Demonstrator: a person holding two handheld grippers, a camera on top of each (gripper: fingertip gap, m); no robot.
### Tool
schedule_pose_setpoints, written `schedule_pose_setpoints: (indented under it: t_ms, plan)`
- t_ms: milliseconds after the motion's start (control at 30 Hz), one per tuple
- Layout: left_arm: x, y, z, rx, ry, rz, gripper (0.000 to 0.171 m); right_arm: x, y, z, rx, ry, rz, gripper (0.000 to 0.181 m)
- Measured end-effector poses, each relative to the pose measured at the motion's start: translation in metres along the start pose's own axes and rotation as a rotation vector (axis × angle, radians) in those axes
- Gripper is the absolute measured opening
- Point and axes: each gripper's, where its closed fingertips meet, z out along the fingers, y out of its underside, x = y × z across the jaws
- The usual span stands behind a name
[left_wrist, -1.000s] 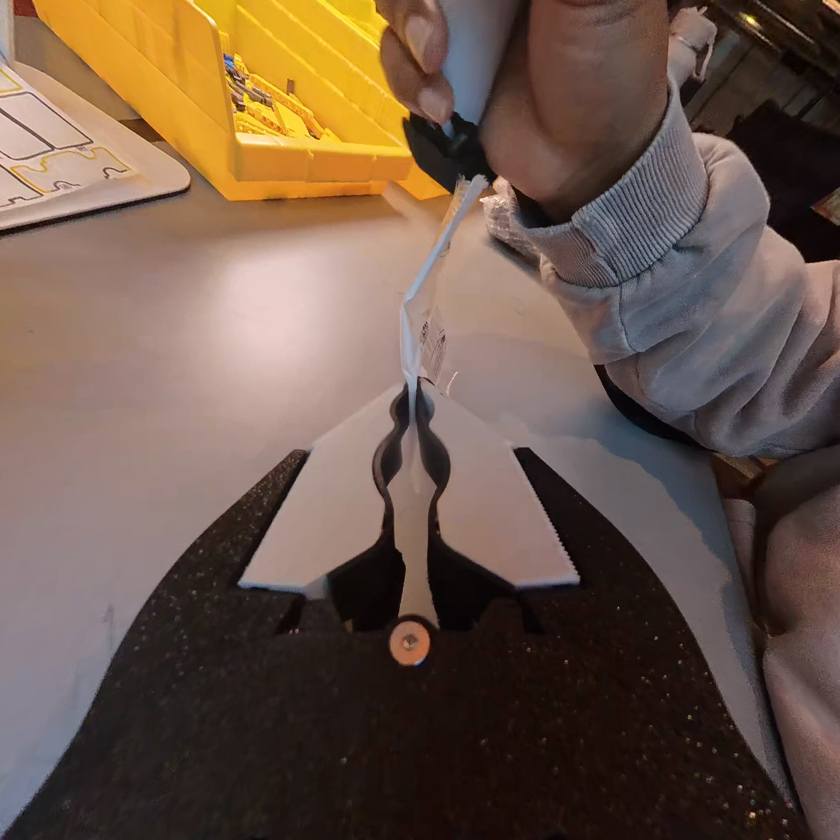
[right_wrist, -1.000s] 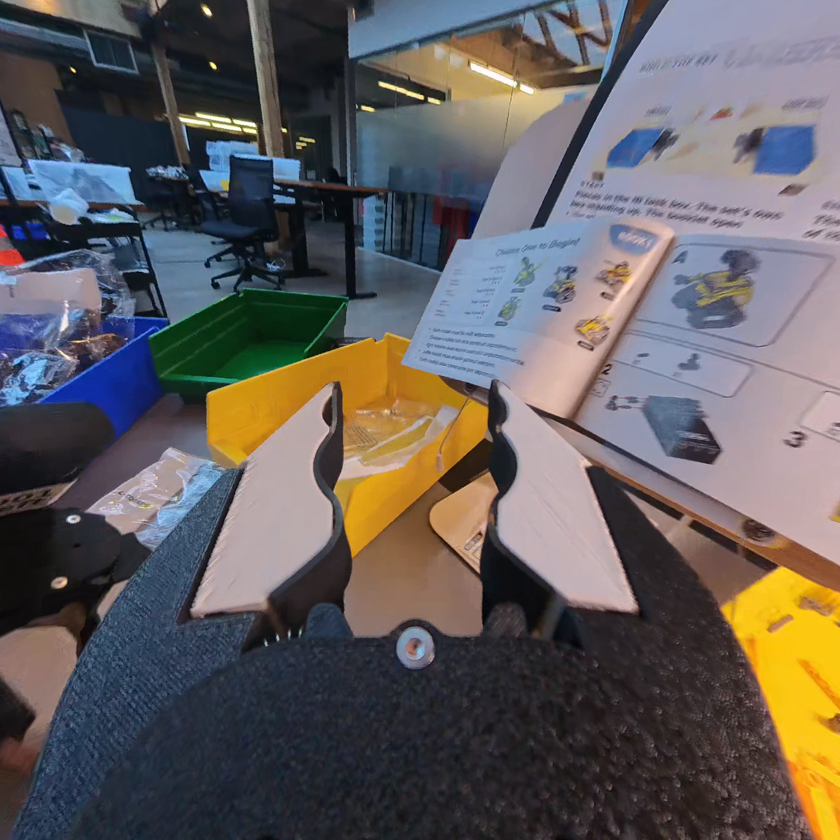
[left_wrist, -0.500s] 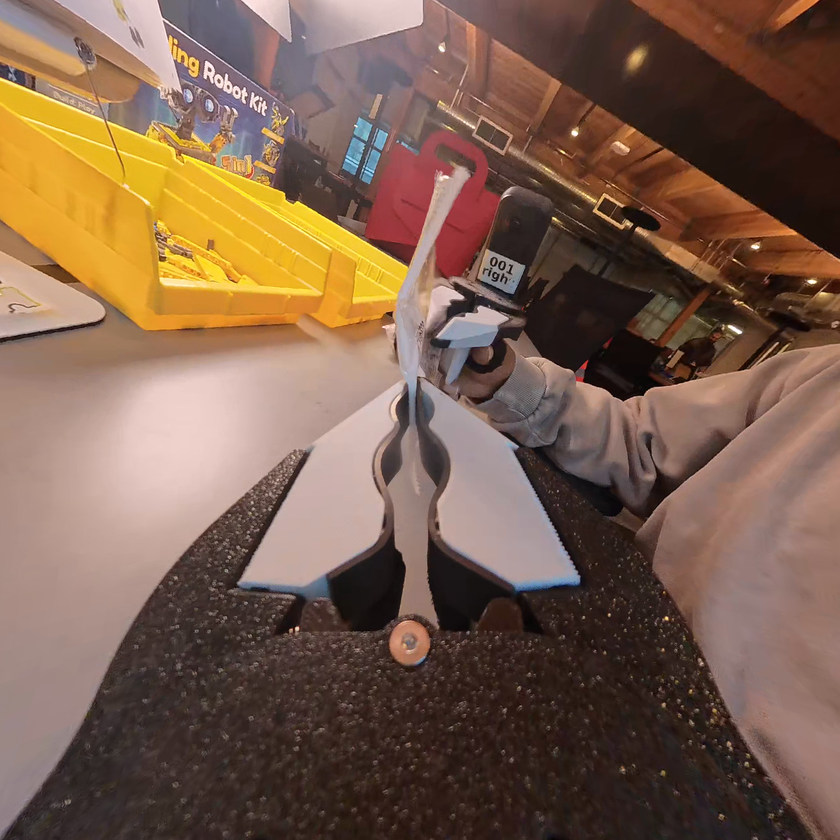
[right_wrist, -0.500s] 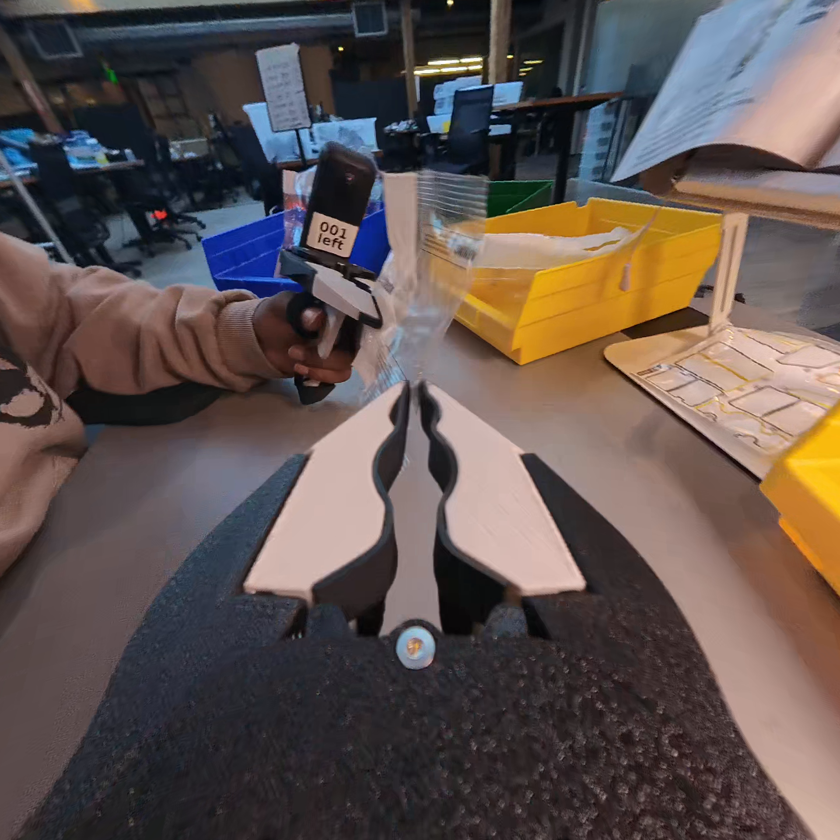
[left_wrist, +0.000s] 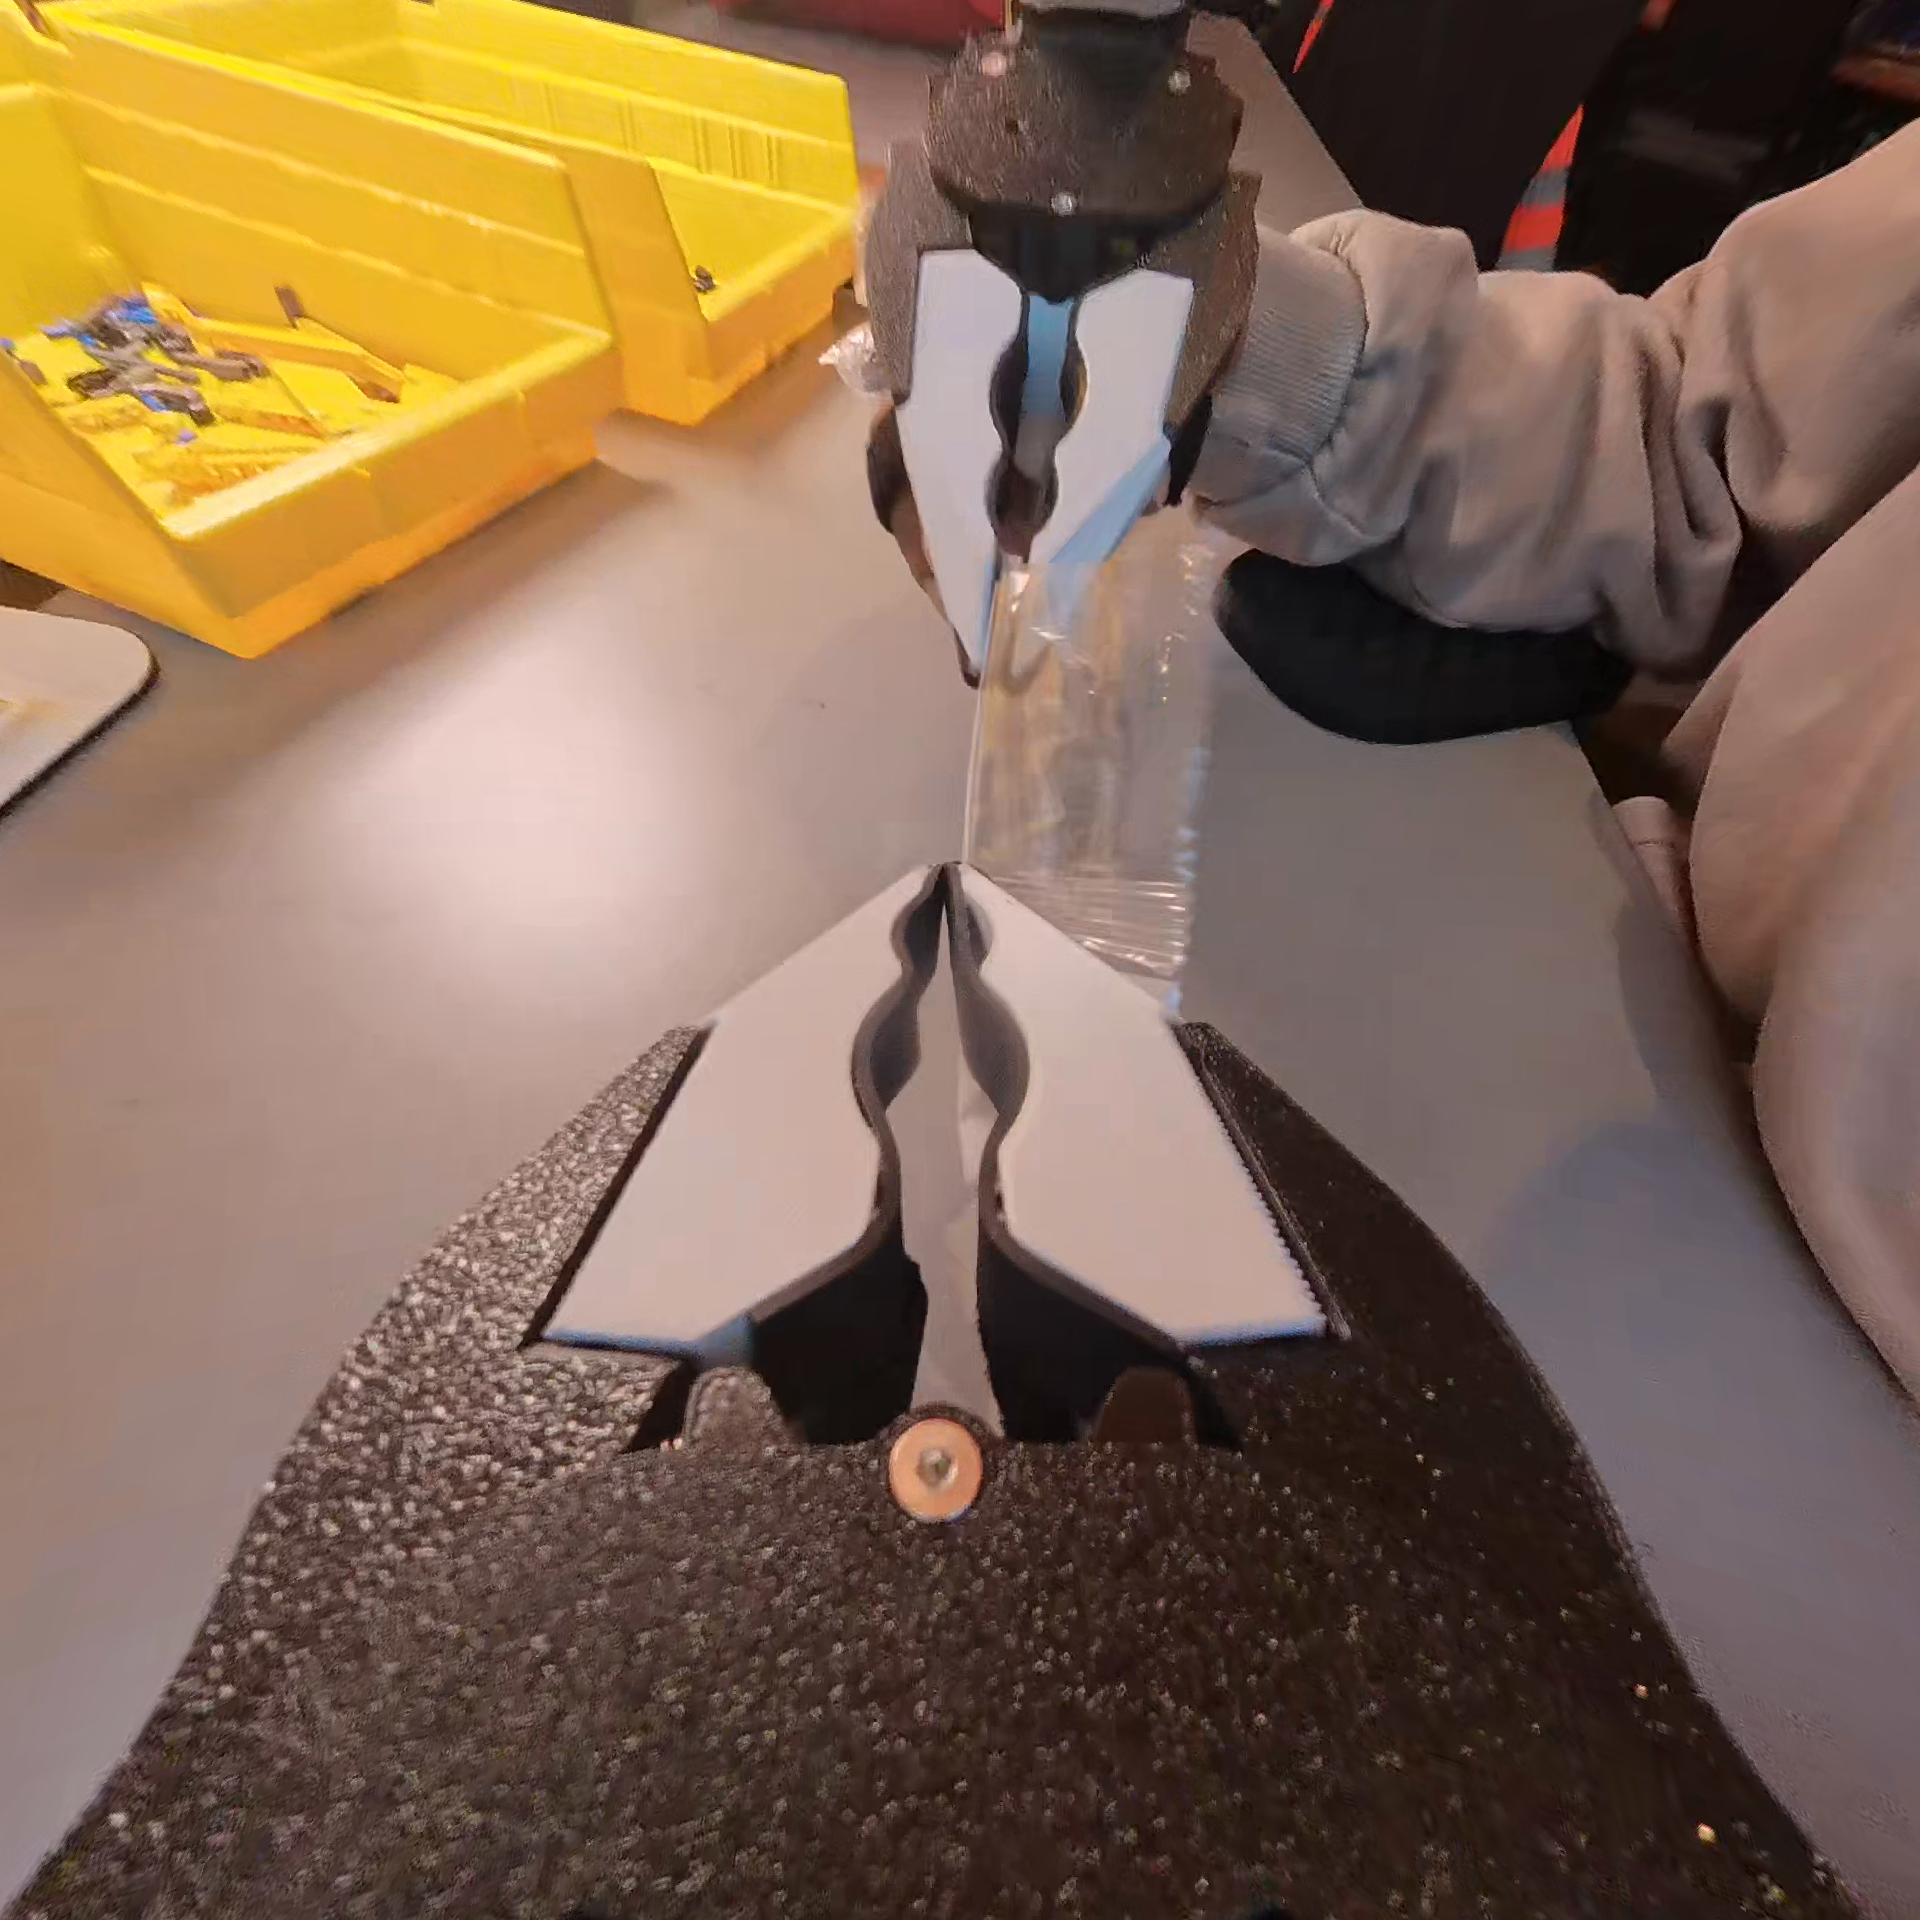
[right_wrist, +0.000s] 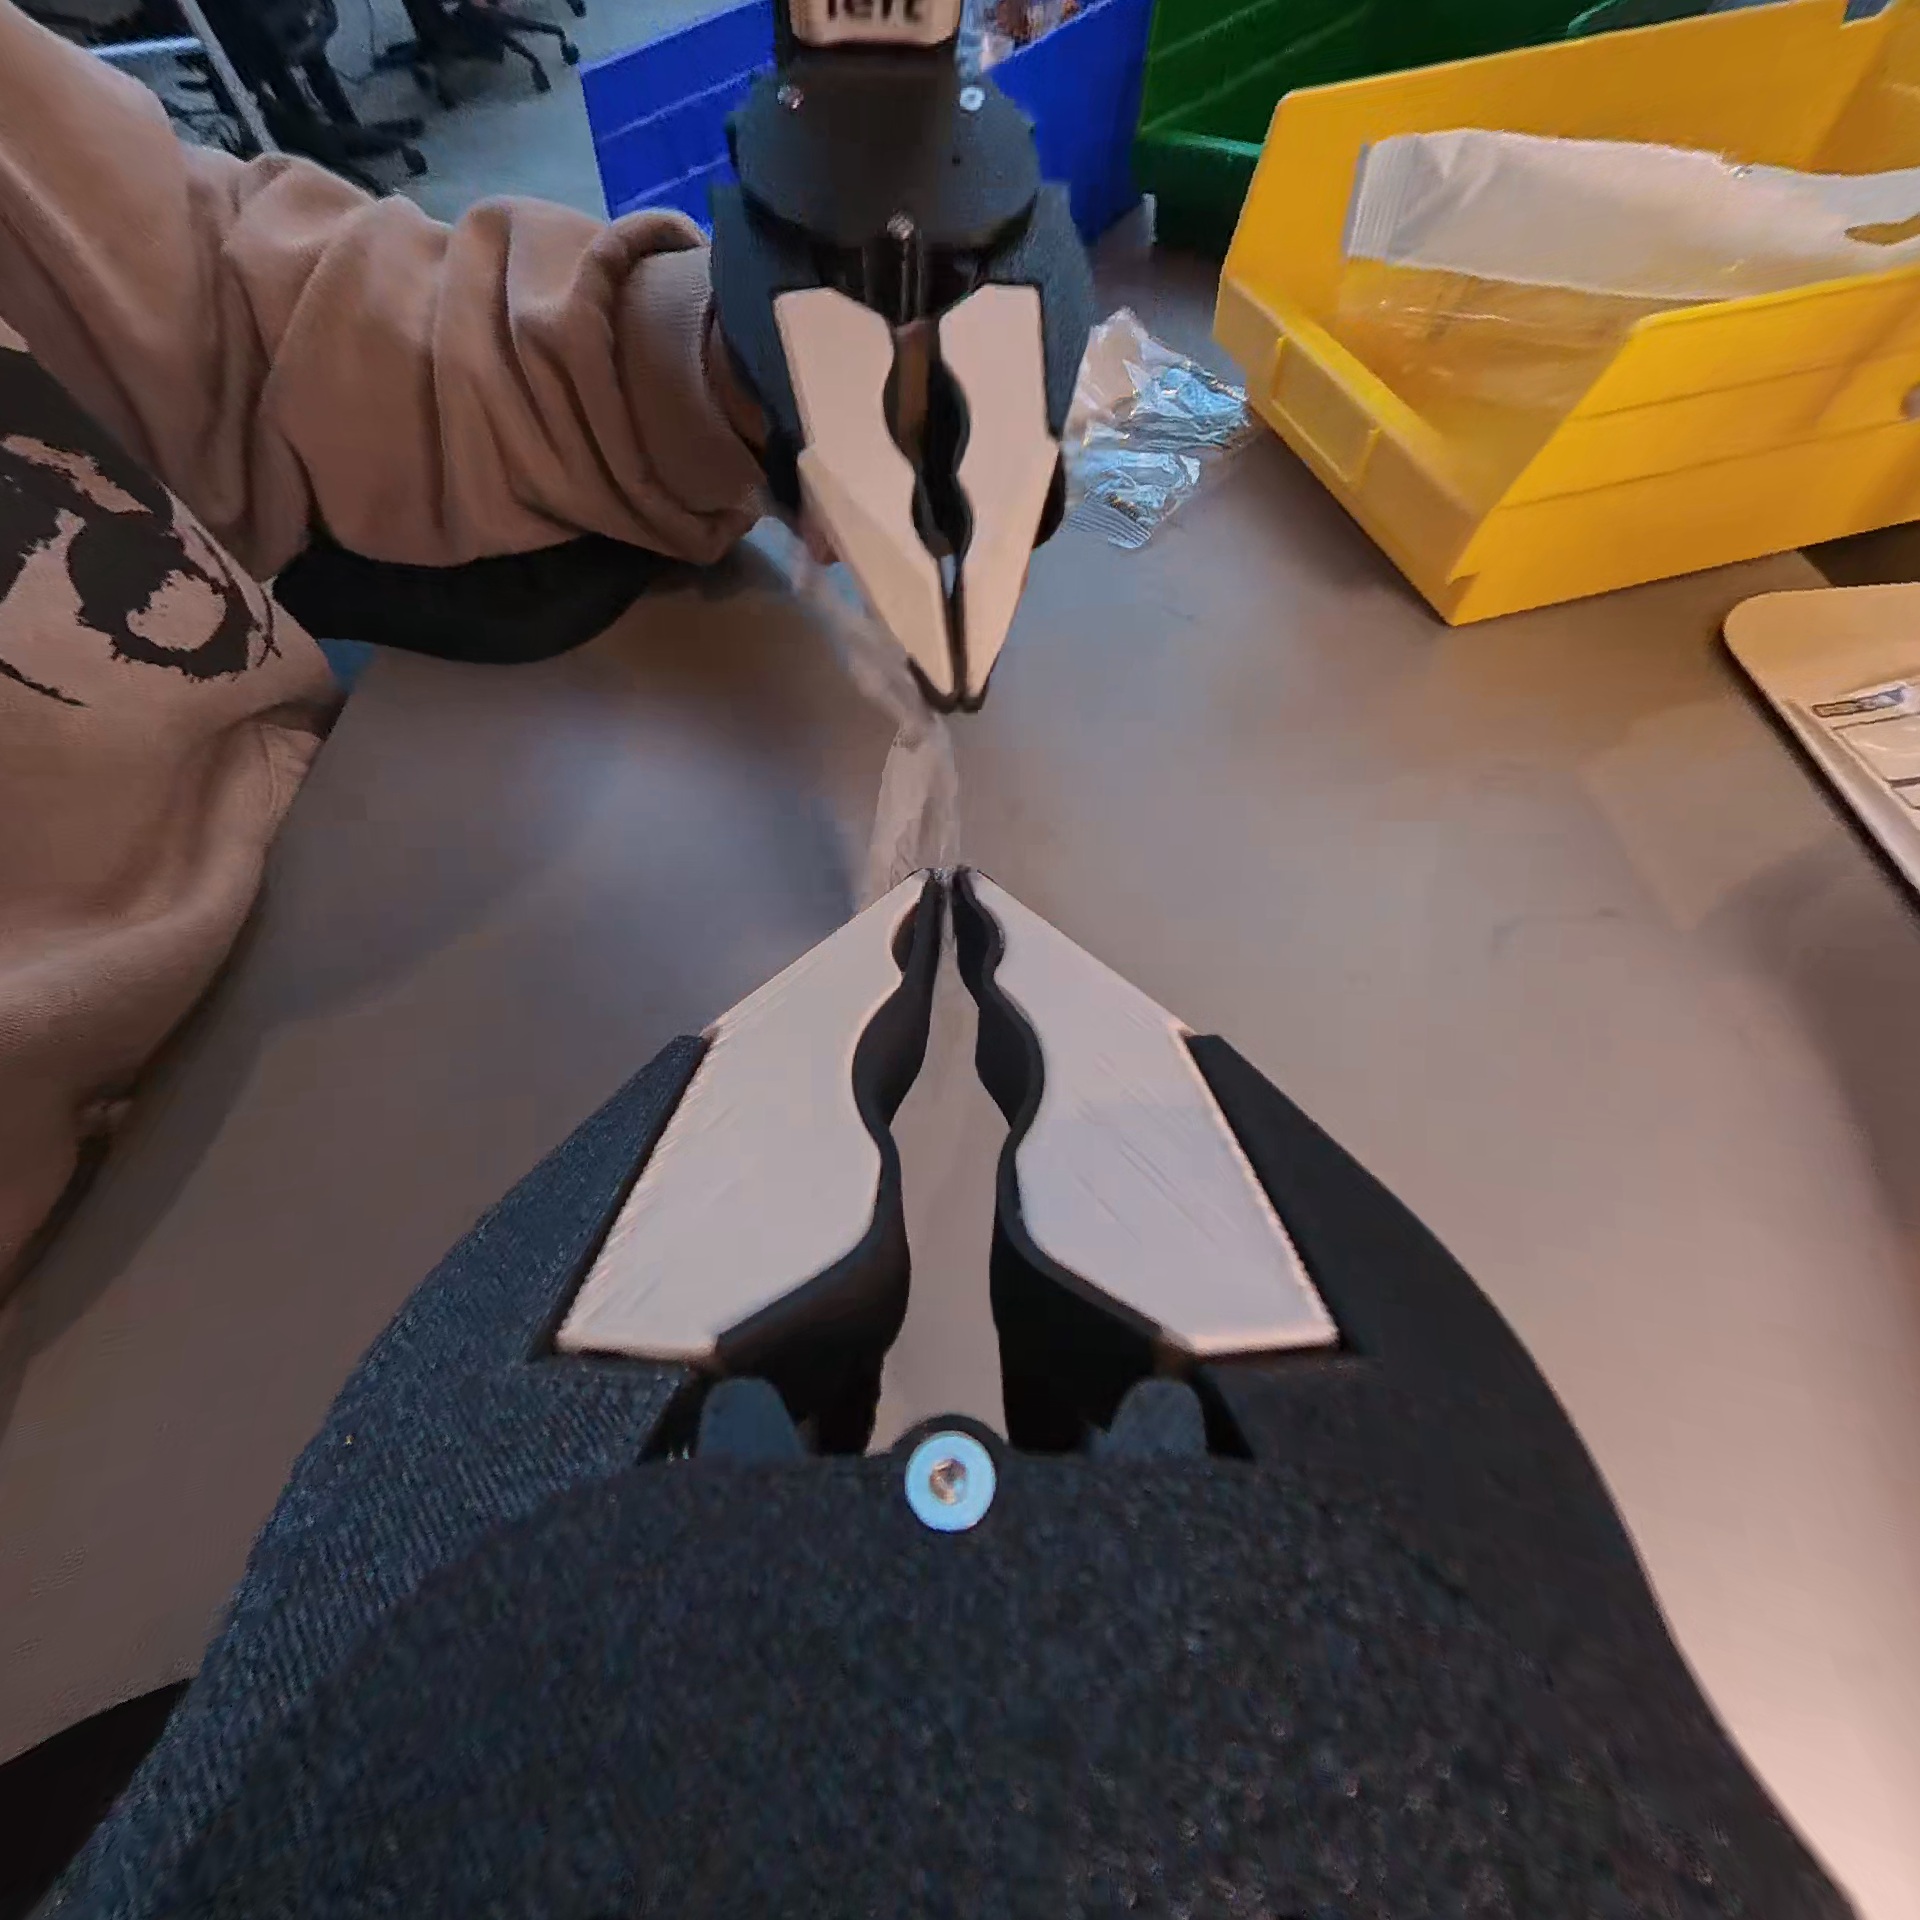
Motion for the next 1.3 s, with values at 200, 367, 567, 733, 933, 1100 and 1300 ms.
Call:
schedule_pose_setpoints:
  t_ms: [200,367,567,733,933,1100,1300]
  plan:
    - [-0.018,-0.004,-0.013,0.04,-0.056,-0.089,0.0,0.09,-0.032,-0.062,0.039,0.287,0.002,0.042]
    - [-0.033,0.0,-0.015,0.069,-0.11,-0.208,0.0,0.191,0.022,-0.093,-0.349,0.593,0.014,0.066]
    - [-0.024,0.045,0.014,-0.168,-0.108,-0.356,0.047,0.227,0.089,-0.101,-0.686,0.714,-0.039,0.028]
    - [0.0,0.057,0.04,-0.285,-0.089,-0.388,0.047,0.183,0.091,-0.099,-0.691,0.697,-0.078,0.027]
    - [0.023,0.049,0.059,-0.274,0.014,-0.418,0.035,0.118,0.088,-0.086,-0.611,0.635,-0.088,0.025]
    - [0.044,0.022,0.058,-0.093,0.275,-0.678,0.041,0.08,0.087,-0.079,-0.53,0.597,-0.066,0.022]
    - [0.043,0.014,0.059,-0.021,0.317,-0.772,0.048,0.05,0.088,-0.079,-0.513,0.583,-0.076,0.022]
